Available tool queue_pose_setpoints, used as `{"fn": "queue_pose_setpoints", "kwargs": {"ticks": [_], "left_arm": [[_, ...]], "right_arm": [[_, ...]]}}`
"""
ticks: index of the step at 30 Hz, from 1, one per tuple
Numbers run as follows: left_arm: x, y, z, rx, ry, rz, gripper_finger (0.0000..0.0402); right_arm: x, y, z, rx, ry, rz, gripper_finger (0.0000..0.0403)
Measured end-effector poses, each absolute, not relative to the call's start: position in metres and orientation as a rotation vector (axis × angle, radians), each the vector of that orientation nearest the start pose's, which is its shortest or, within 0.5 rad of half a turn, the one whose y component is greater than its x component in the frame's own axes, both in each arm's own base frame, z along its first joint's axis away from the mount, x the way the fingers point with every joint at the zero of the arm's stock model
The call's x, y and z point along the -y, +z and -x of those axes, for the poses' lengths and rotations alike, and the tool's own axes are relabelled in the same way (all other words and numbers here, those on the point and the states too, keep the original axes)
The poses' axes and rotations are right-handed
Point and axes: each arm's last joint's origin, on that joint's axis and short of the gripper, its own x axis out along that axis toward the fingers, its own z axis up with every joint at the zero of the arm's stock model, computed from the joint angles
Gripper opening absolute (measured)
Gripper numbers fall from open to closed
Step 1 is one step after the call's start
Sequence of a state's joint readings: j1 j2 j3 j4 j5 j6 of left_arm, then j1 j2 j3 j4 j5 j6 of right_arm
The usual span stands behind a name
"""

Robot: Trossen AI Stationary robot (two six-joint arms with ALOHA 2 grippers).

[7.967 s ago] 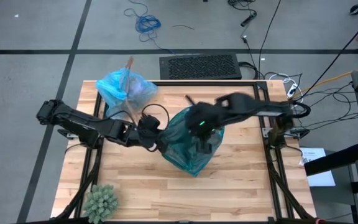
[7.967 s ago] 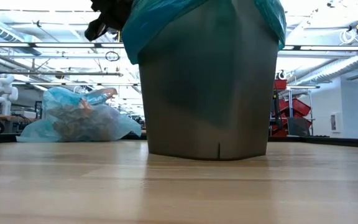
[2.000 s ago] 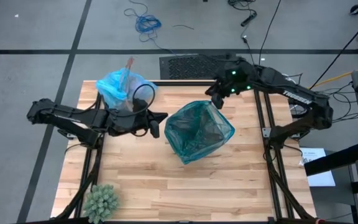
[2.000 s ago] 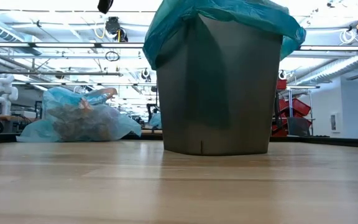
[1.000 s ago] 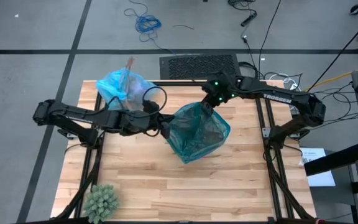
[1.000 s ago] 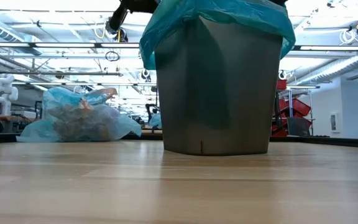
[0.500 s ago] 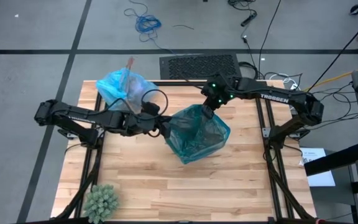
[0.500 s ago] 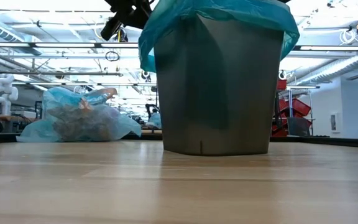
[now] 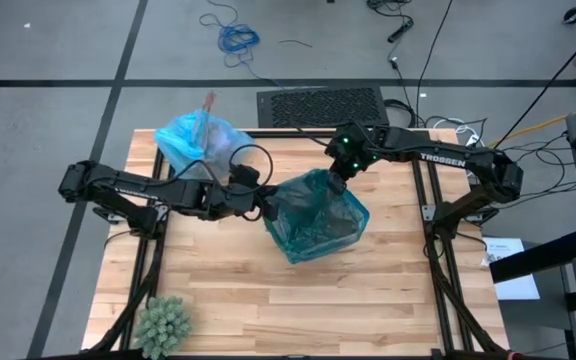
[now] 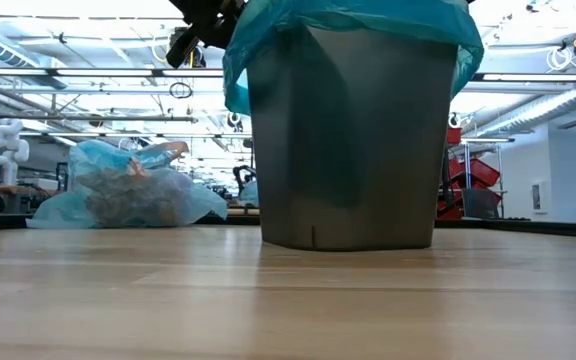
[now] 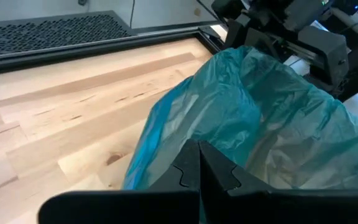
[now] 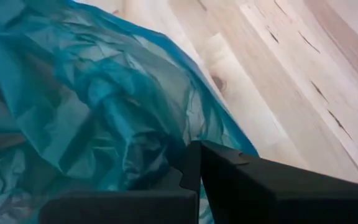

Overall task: Place trash/remove bag and relplace
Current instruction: Insert the blue trash bag into the black trash bin

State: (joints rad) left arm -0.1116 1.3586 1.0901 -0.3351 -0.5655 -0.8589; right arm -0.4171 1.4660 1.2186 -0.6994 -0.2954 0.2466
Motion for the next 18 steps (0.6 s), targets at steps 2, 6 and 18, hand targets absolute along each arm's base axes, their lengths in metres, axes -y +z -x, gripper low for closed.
{"fn": "queue_pose_setpoints", "kwargs": {"ticks": [2,6,18], "left_arm": [[0.017,0.302,-0.292,-0.349,0.653,0.615,0.0],[0.017,0.301,-0.292,-0.351,0.662,0.609,0.0],[0.017,0.295,-0.292,-0.393,0.655,0.603,0.0]], "right_arm": [[0.114,0.287,-0.277,-0.878,-0.221,-0.549,0.0],[0.12,0.283,-0.278,-0.888,-0.229,-0.526,0.0],[0.119,0.34,-0.257,-0.681,-0.282,-0.464,0.0]]}}
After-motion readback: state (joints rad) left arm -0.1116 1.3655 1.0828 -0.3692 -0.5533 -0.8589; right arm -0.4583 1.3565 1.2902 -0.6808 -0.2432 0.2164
